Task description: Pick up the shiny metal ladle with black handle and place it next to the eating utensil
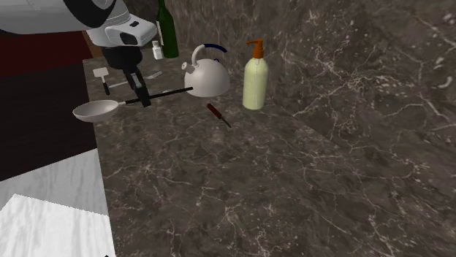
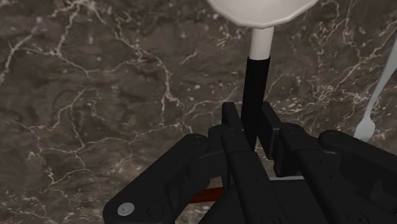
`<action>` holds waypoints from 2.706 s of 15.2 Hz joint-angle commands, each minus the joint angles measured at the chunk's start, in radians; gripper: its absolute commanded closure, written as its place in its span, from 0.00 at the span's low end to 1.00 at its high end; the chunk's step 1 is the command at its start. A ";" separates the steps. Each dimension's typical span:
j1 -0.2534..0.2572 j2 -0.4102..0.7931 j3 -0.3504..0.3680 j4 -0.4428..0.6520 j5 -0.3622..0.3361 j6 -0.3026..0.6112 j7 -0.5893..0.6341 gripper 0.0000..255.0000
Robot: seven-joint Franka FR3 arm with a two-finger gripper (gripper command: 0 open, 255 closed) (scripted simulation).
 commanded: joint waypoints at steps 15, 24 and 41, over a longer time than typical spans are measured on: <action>0.016 0.086 -0.005 -0.102 -0.045 0.183 0.051 1.00; 0.019 0.115 -0.009 -0.121 -0.060 0.229 0.063 1.00; 0.012 0.032 0.003 -0.099 -0.024 0.128 0.039 0.00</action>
